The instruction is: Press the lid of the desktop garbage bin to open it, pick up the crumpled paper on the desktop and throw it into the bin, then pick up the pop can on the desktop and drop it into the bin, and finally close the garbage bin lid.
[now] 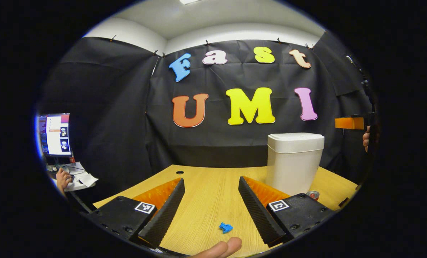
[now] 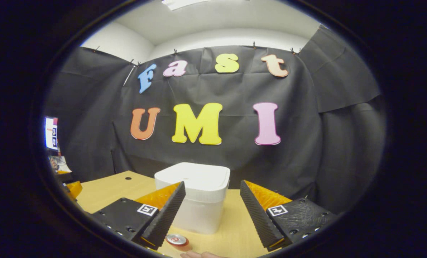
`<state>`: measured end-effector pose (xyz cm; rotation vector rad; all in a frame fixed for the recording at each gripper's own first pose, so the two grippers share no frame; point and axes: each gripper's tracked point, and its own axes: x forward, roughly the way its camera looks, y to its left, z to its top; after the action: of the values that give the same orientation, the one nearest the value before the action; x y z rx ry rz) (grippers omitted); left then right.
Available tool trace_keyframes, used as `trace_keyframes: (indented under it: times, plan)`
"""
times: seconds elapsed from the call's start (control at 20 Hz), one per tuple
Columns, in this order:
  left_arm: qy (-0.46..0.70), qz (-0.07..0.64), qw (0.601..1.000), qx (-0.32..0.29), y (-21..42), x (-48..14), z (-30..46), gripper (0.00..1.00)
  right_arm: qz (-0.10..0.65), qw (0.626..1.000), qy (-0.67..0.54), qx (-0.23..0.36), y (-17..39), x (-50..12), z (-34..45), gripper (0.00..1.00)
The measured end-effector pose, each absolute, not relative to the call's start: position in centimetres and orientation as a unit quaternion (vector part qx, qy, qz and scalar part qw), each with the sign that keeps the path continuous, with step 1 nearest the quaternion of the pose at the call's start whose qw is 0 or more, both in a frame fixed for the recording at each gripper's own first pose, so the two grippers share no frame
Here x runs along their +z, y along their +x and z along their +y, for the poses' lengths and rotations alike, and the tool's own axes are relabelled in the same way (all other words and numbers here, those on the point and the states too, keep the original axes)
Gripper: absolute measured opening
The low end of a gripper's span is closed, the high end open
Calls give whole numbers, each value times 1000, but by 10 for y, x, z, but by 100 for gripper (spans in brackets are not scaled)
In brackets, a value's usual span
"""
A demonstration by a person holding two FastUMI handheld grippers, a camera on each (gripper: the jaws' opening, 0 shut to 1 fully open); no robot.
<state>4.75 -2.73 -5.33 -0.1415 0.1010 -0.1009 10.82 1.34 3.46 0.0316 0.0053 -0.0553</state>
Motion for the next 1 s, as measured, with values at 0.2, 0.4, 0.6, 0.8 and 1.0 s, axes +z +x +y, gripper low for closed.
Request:
trace_keyframes:
  times: [0.2,0.4,0.6,0.8,1.0]
  plan:
    - [-84,56,993,-62,36,-62,-26,99,31,999,24,-13,159,29,28,95]
    - [-81,58,992,-74,31,-67,-26,99,40,999,31,5,186,29,44,94]
    - [-74,50,993,-78,31,-70,-24,99,46,998,40,6,198,26,51,70]
    - [-52,52,994,-81,30,-81,-24,99,59,996,57,-38,211,17,33,12]
    - [-37,41,994,-89,31,-84,-25,99,83,995,56,5,214,9,58,0]
